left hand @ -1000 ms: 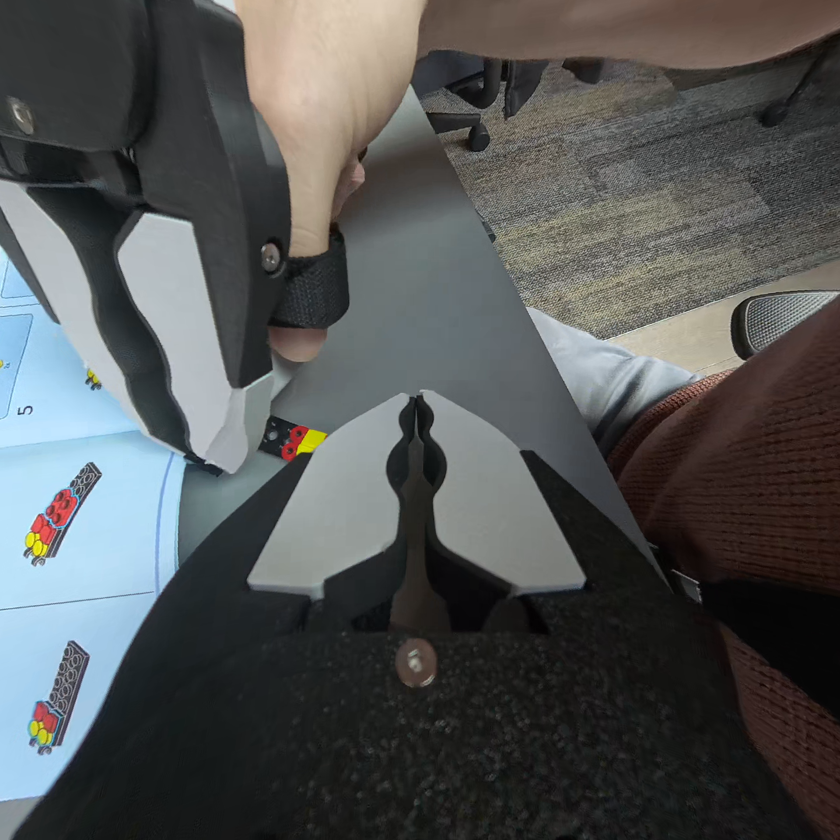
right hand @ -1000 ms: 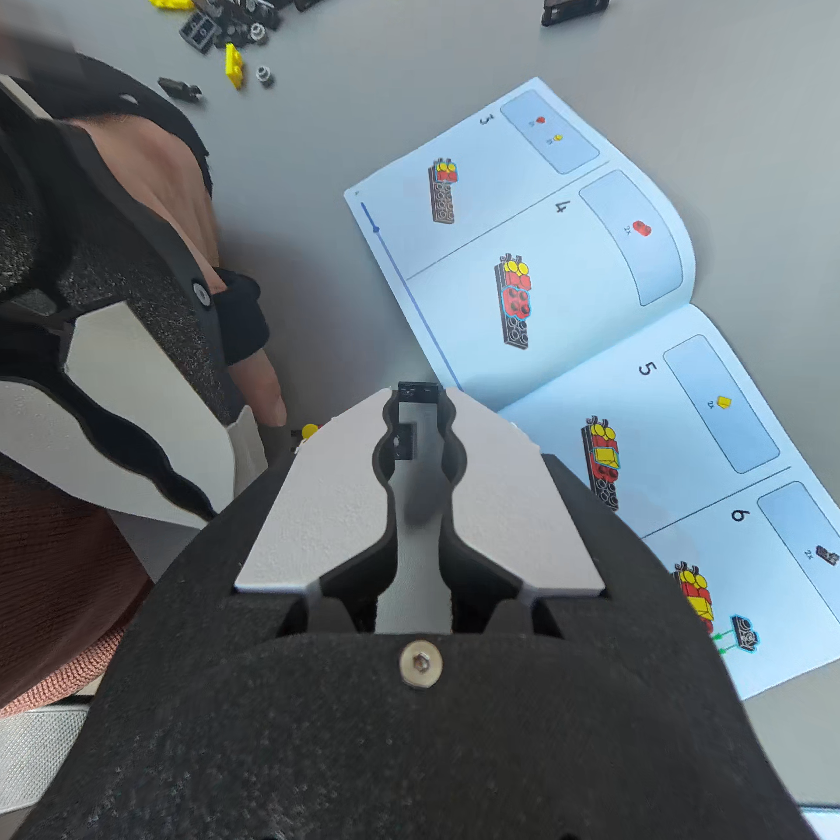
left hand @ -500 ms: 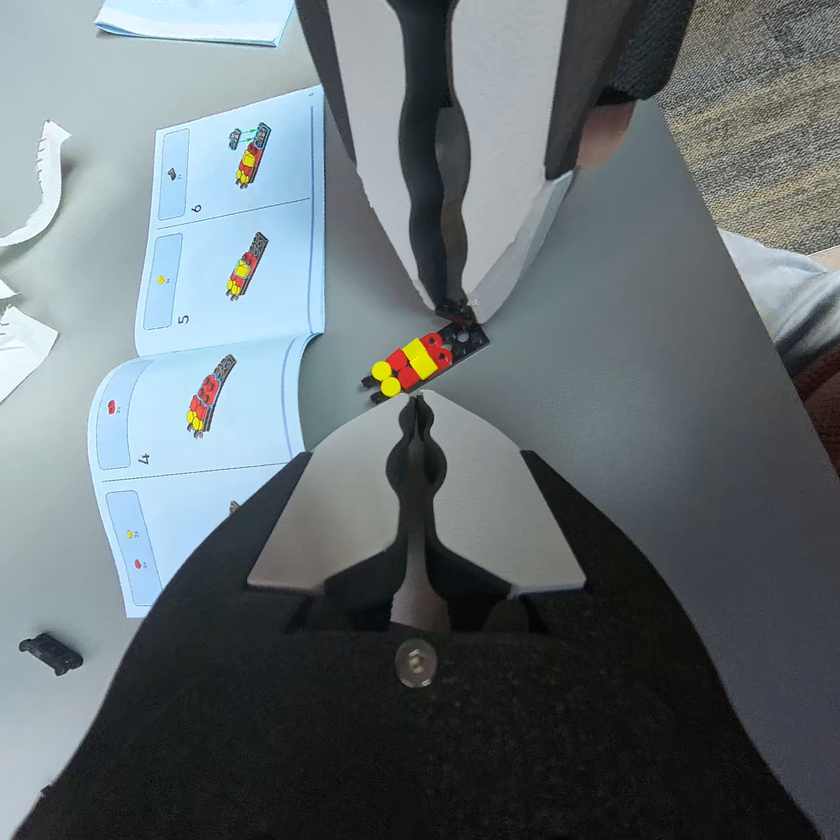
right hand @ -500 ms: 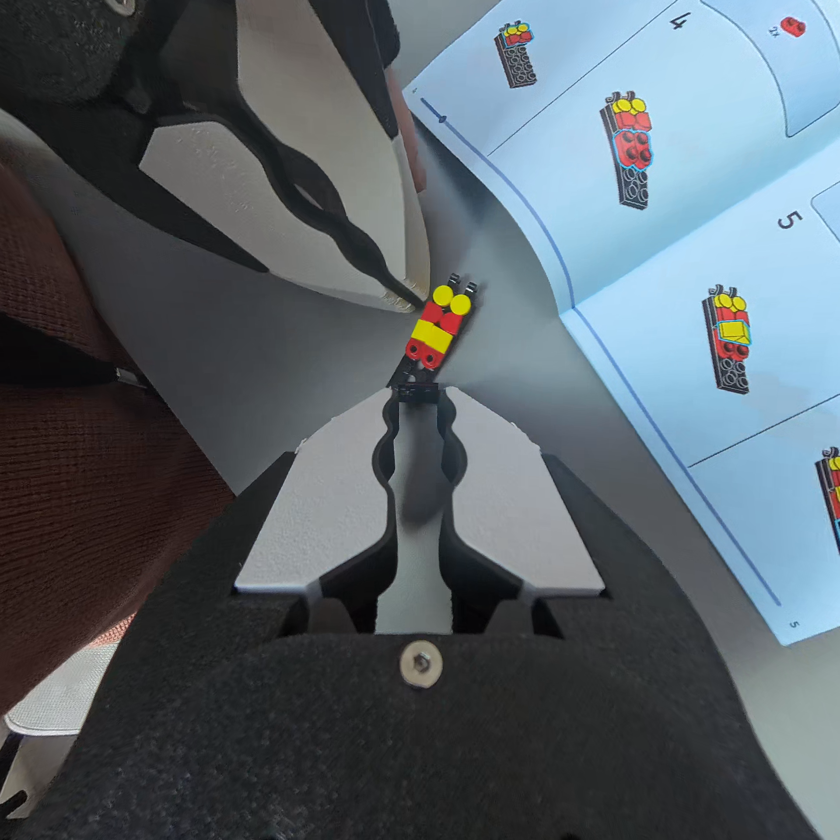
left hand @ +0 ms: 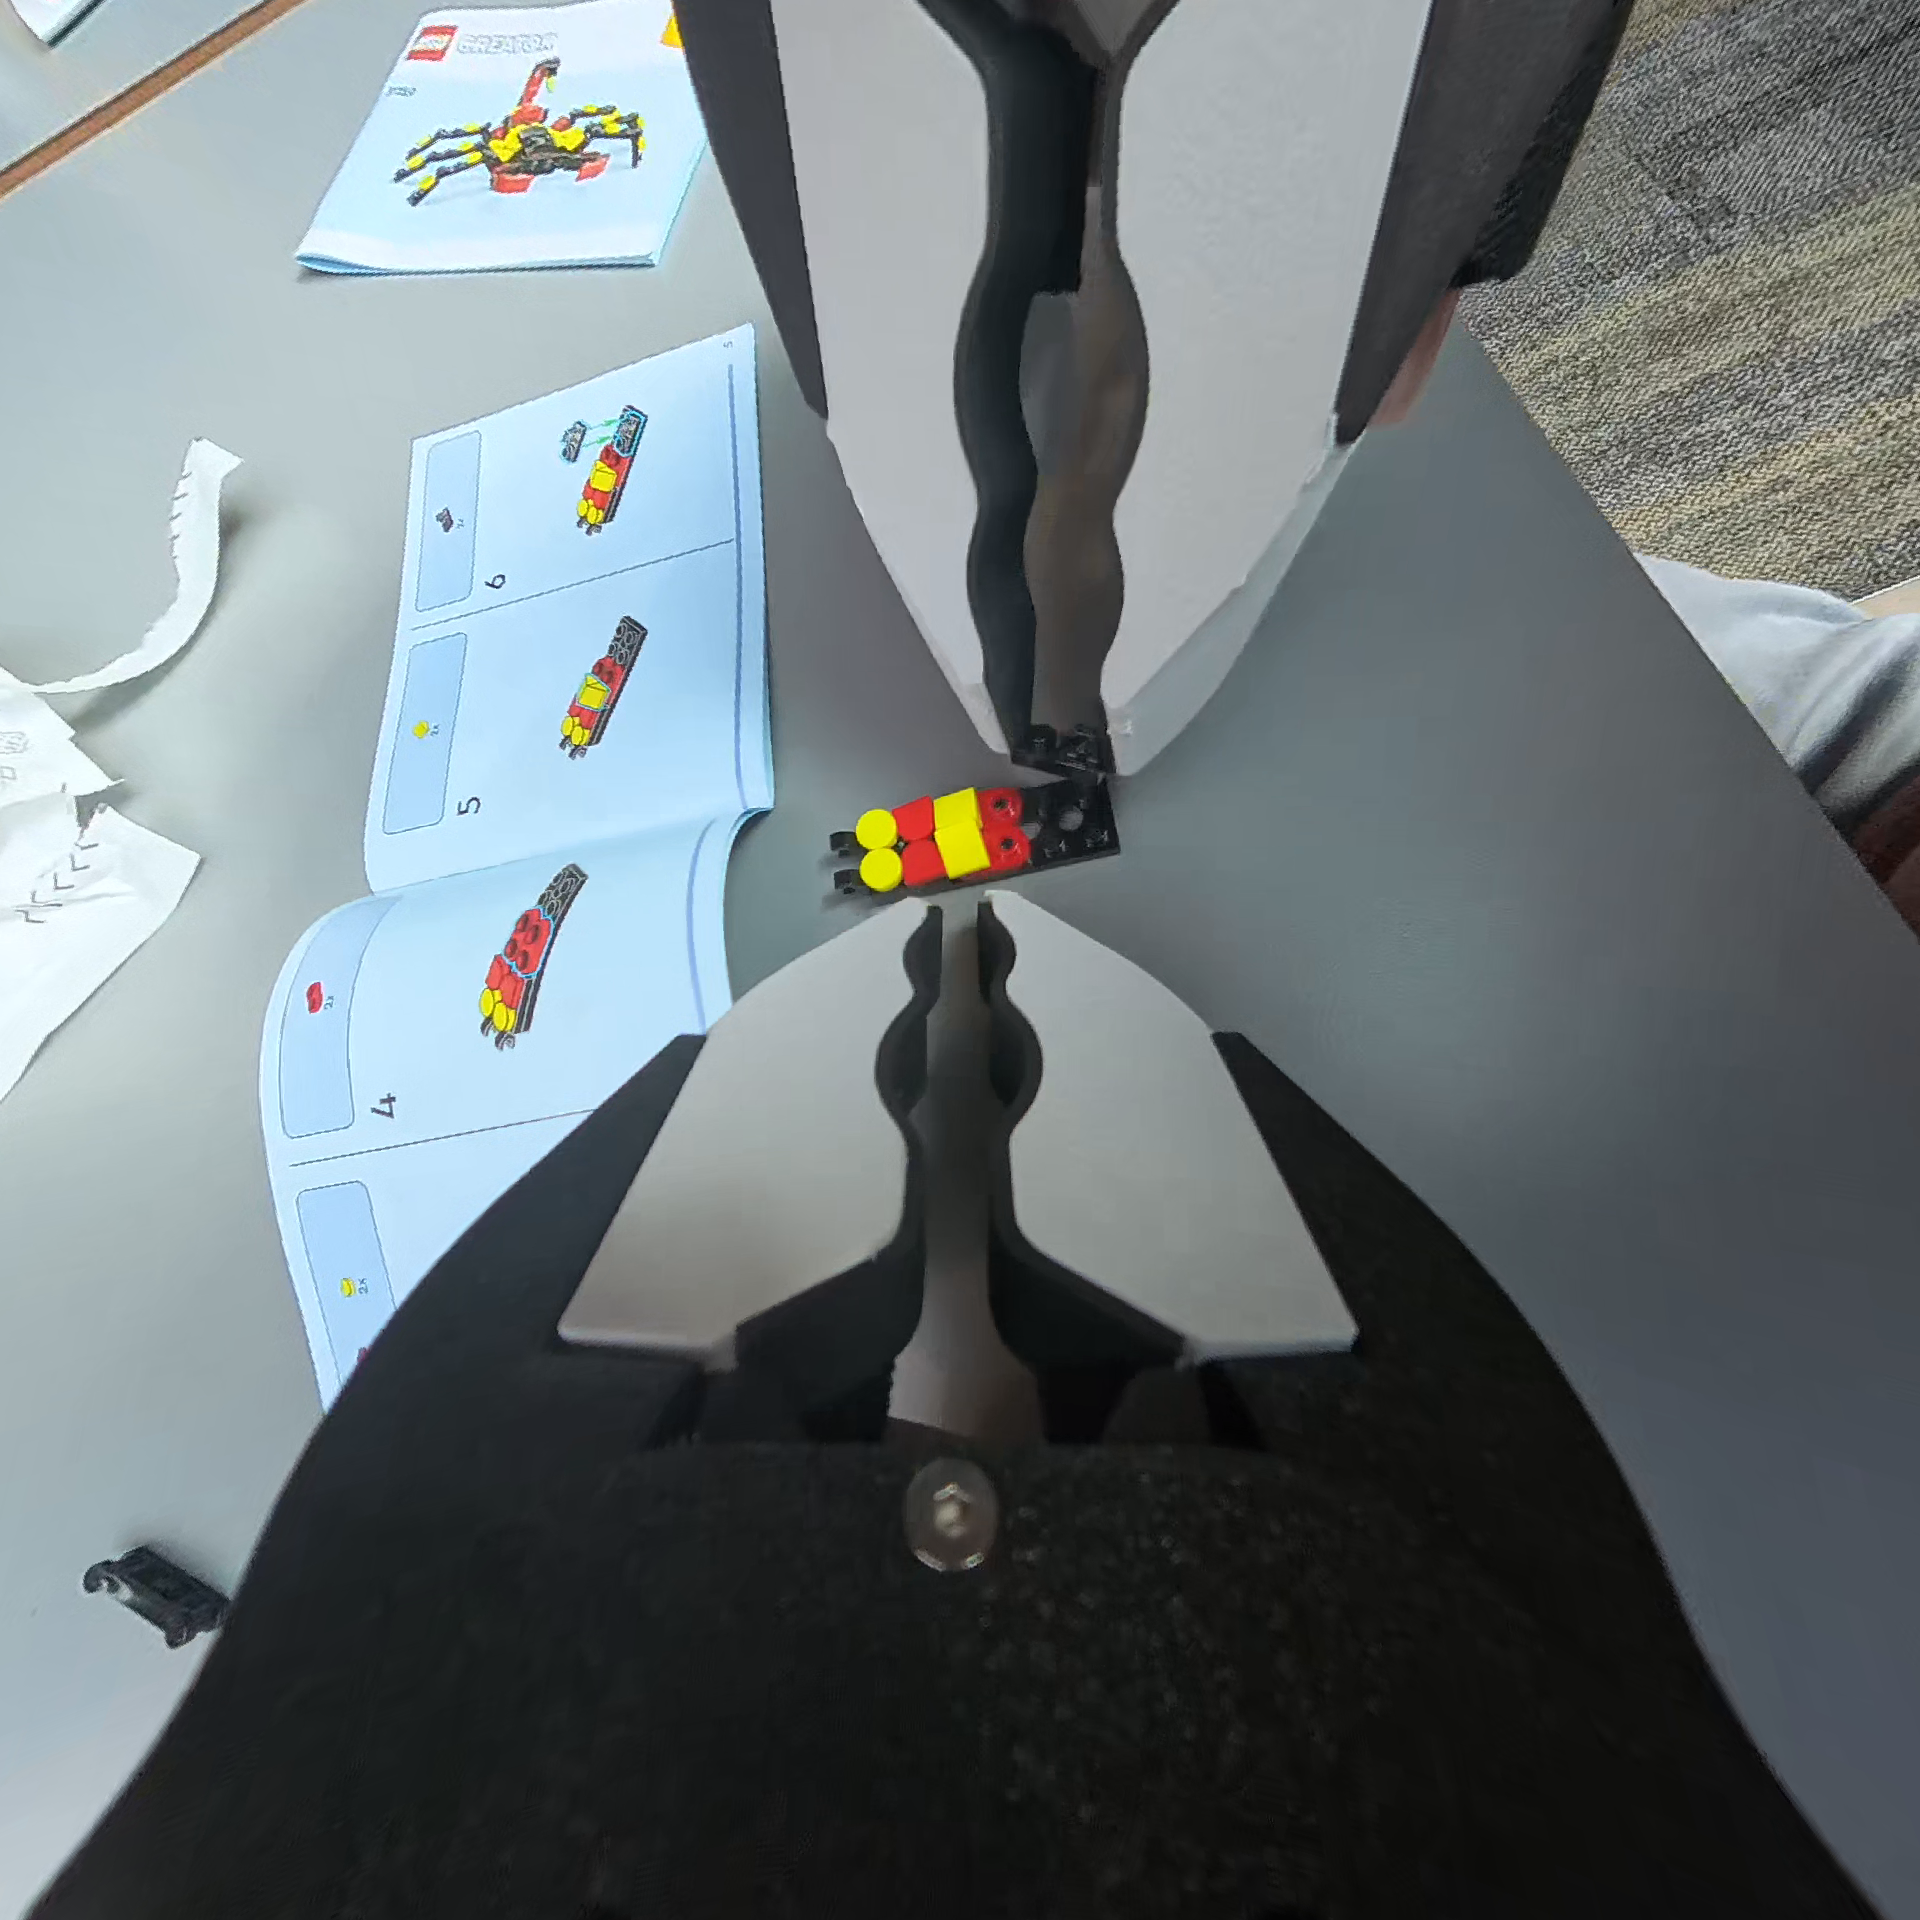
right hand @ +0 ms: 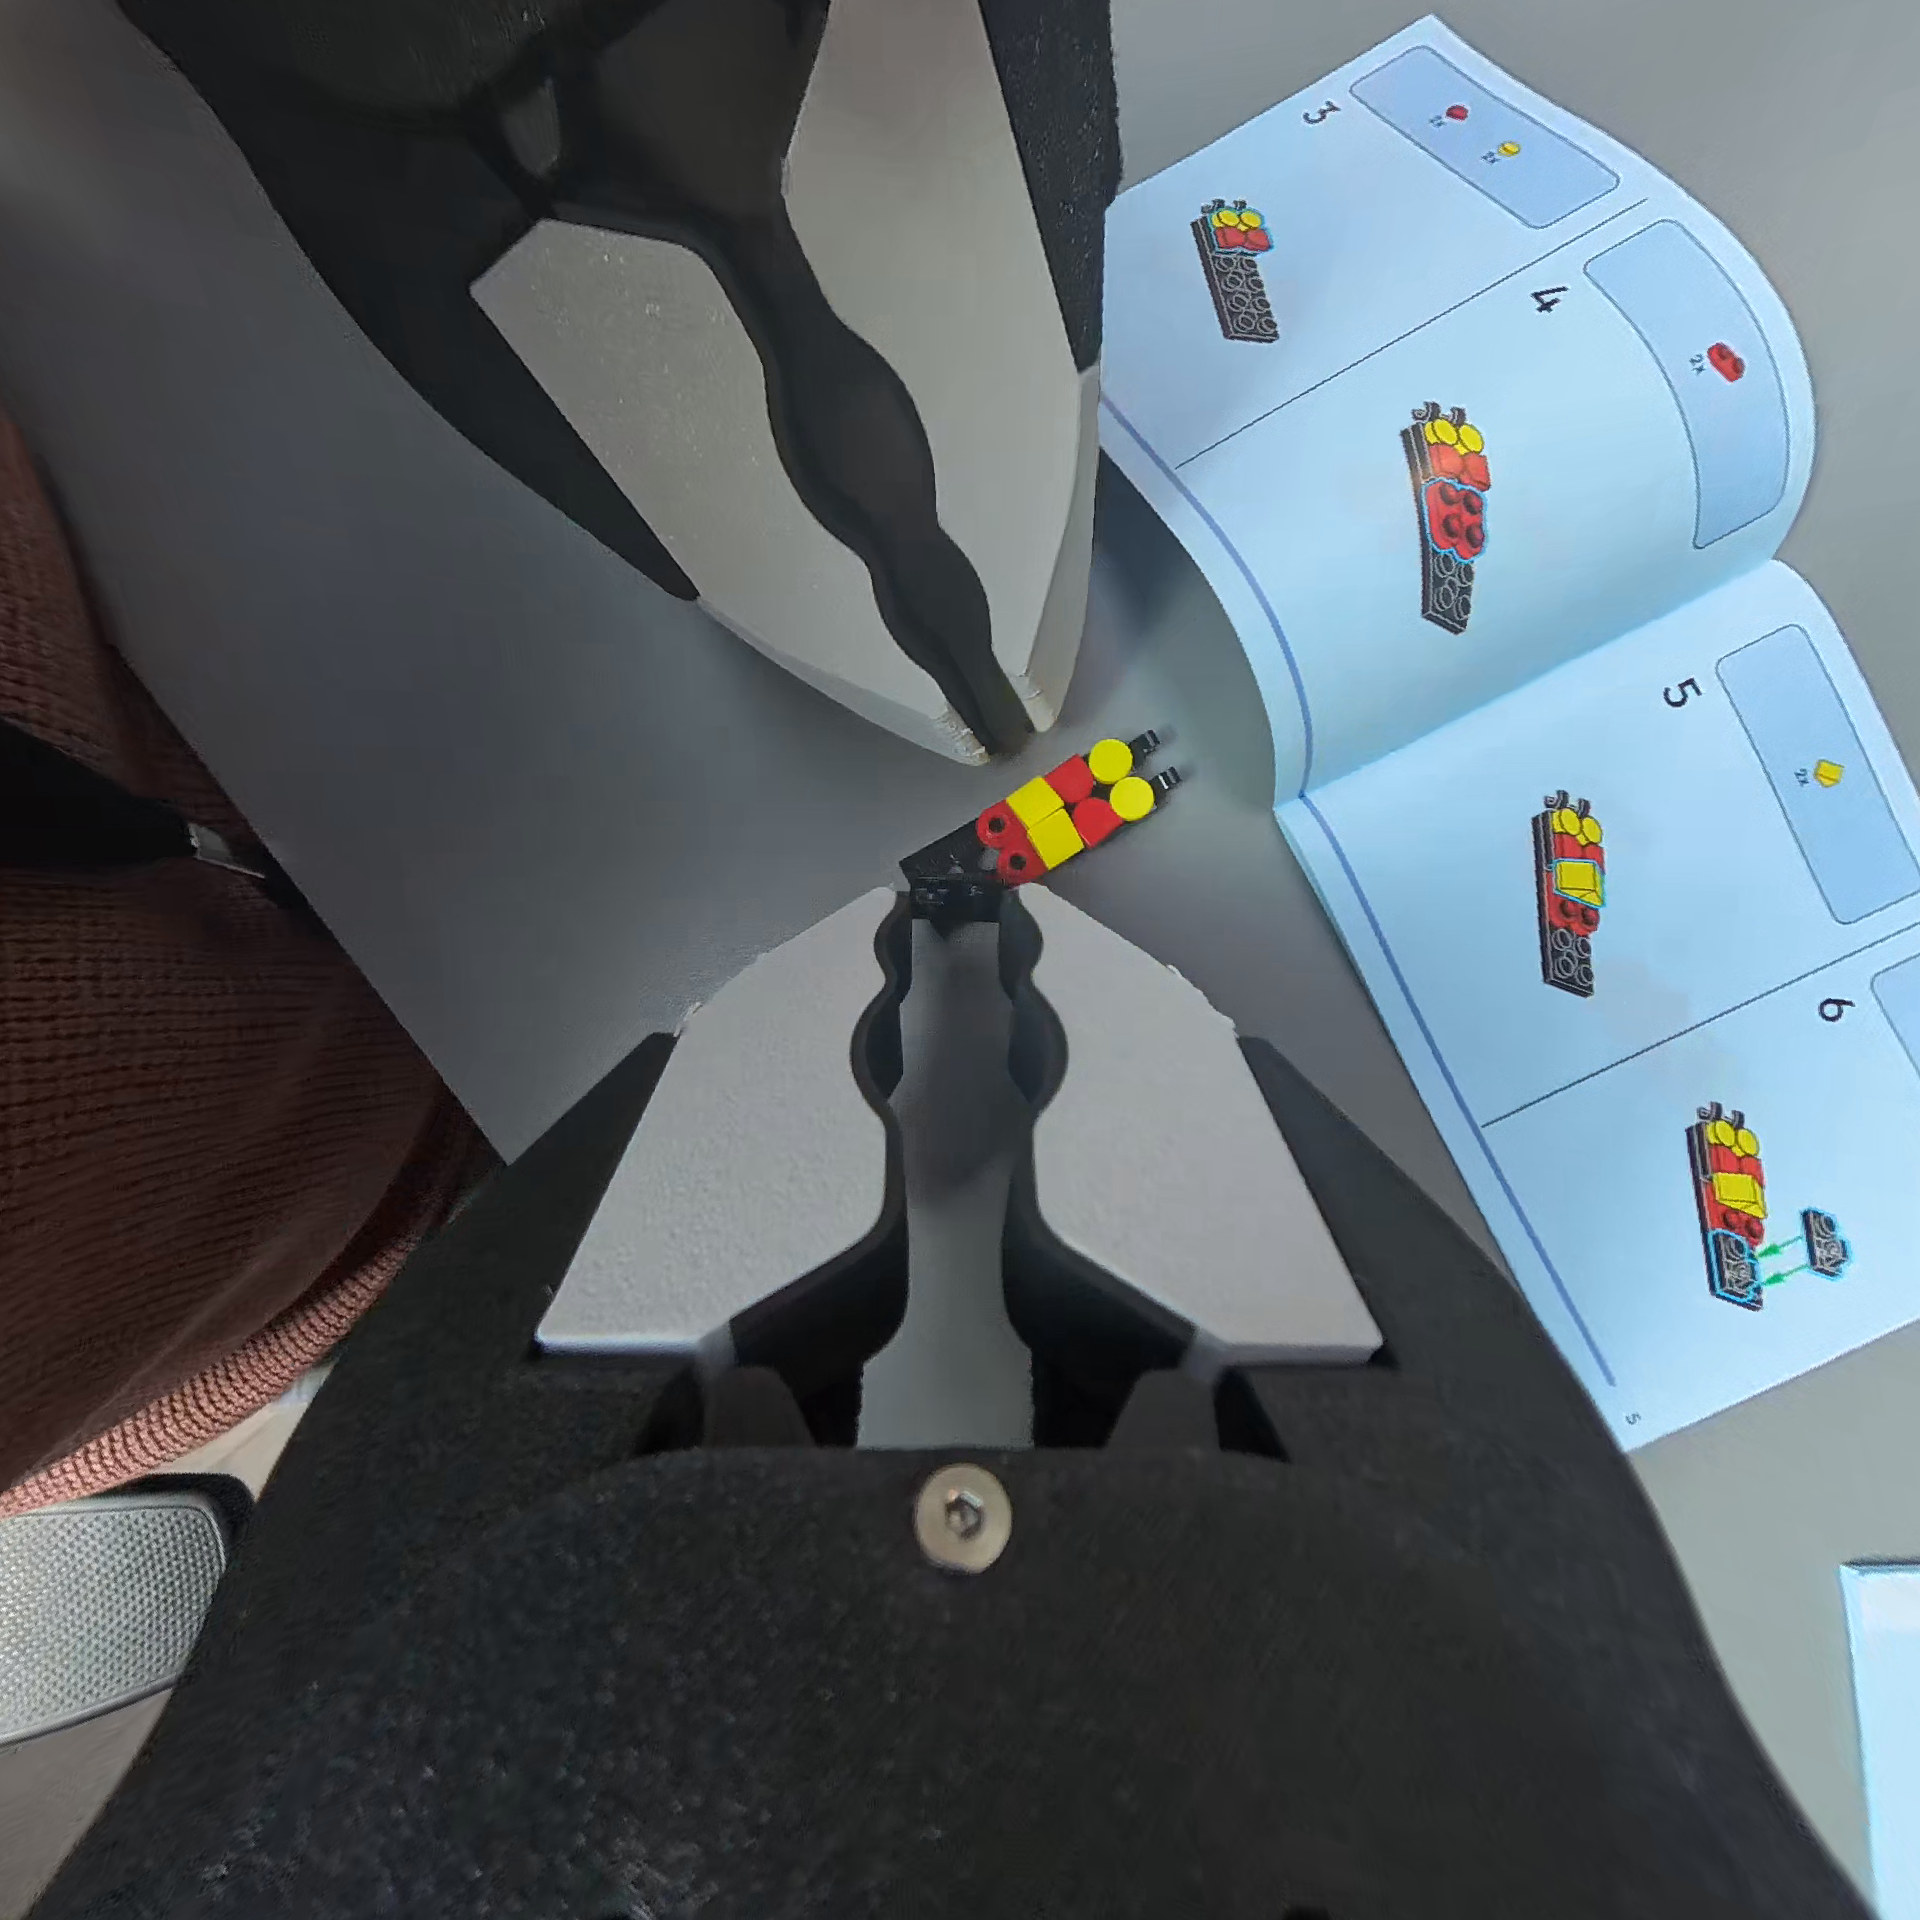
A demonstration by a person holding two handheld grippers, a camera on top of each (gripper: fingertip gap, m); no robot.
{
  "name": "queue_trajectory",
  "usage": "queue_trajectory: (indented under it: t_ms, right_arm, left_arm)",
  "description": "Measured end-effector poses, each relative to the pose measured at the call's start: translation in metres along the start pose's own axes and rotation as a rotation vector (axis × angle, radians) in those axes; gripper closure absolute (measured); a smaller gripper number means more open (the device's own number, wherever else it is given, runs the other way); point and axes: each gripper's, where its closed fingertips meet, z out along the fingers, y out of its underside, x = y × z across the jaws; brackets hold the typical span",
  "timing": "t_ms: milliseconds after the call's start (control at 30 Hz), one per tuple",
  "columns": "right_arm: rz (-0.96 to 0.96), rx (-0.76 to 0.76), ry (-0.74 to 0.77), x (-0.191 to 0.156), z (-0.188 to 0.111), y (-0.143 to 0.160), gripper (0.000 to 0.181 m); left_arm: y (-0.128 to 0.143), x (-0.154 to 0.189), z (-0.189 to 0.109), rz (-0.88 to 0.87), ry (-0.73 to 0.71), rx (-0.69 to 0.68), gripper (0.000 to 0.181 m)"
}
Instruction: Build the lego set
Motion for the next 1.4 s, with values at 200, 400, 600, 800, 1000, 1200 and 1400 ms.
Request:
queue_trajectory:
  t_ms: [200, 400, 600, 800, 1000, 1200, 1400]
  right_arm:
    - [-0.18, -0.094, 0.021, 0.002, 0.002, 0.003, 0.166]
    - [-0.38, -0.174, 0.053, 0.004, 0.004, 0.004, 0.166]
    - [-0.437, -0.206, 0.04, 0.004, 0.006, 0.006, 0.166]
    - [-0.455, -0.207, 0.037, 0.003, 0.008, 0.006, 0.166]
    - [-0.454, -0.202, 0.053, 0.005, 0.009, 0.003, 0.166]
    - [-0.451, -0.198, 0.061, 0.005, 0.01, 0.0, 0.166]
    - [-0.448, -0.208, 0.057, 0.004, 0.011, 0.0, 0.157]
  left_arm:
    - [-0.005, 0.006, -0.005, 0.07, -0.019, 0.021, 0.175]
    - [-0.005, 0.014, 0.0, 0.109, -0.001, 0.014, 0.176]
    - [-0.006, 0.012, 0.001, 0.101, 0.003, 0.021, 0.176]
    - [-0.006, 0.01, 0.002, 0.091, 0.005, 0.025, 0.176]
    - [-0.006, 0.01, 0.002, 0.085, 0.01, 0.029, 0.177]
    - [-0.006, 0.01, 0.002, 0.075, 0.015, 0.035, 0.178]
    - [-0.006, 0.01, 0.002, 0.076, 0.016, 0.036, 0.178]
